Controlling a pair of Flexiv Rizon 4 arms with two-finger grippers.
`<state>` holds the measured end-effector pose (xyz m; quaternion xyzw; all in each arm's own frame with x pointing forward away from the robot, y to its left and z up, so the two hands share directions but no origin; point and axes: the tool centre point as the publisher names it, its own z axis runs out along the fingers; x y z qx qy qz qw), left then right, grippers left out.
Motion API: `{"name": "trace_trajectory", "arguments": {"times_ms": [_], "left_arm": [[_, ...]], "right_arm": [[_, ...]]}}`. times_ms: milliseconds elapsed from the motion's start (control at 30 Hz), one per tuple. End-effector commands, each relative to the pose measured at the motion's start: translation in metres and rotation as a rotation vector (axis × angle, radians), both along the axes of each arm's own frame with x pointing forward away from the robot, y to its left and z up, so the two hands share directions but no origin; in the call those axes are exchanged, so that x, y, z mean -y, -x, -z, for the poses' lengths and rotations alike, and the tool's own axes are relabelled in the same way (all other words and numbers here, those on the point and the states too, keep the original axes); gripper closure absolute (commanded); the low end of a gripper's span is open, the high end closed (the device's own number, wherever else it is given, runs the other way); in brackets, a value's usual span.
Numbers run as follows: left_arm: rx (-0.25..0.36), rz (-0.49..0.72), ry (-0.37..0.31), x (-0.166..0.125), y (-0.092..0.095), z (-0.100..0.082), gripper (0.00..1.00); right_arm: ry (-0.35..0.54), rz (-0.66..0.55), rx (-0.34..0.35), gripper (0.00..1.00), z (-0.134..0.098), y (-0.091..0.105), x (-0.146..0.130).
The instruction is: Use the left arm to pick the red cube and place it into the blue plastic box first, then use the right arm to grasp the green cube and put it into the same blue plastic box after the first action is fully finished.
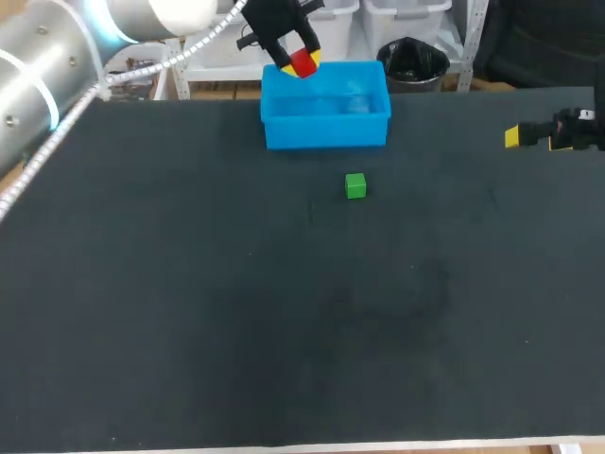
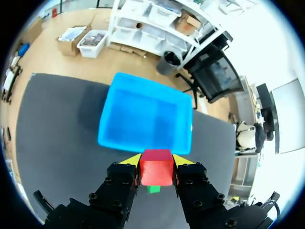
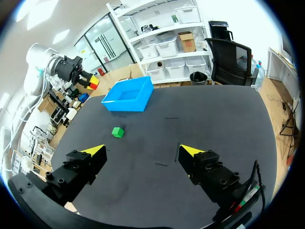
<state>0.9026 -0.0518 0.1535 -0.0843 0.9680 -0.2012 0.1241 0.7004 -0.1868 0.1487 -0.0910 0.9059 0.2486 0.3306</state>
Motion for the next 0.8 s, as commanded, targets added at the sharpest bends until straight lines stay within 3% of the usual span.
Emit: {"name": "trace_trajectory", "arguments": {"times_ms": [33, 333, 700, 733, 767, 800], "left_arm": [[-0.131, 0.051, 0.011, 0.004, -0.05, -0.003, 1.0], [-0.152, 0.007, 0.026, -0.004, -0.073, 0.006, 1.0], [-0.182, -0.049, 0.008, -0.018, -0.086, 0.025, 1.0], [-0.184, -0.051, 0.006, -0.019, -0.086, 0.025, 0.63], [-0.186, -0.055, 0.002, -0.019, -0.087, 0.026, 0.0], [-0.186, -0.06, -0.002, -0.019, -0.087, 0.026, 0.0]], "right_arm": [[0.002, 0.001, -0.001, 0.0, 0.0, 0.0, 0.0], [0.002, 0.001, -0.001, 0.0, 0.0, 0.0, 0.0], [0.002, 0.001, -0.001, 0.0, 0.0, 0.0, 0.0], [0.002, 0.001, -0.001, 0.0, 0.0, 0.0, 0.0], [0.002, 0.001, -0.001, 0.0, 0.0, 0.0, 0.0], [0.002, 0.001, -0.001, 0.0, 0.0, 0.0, 0.0]]}}
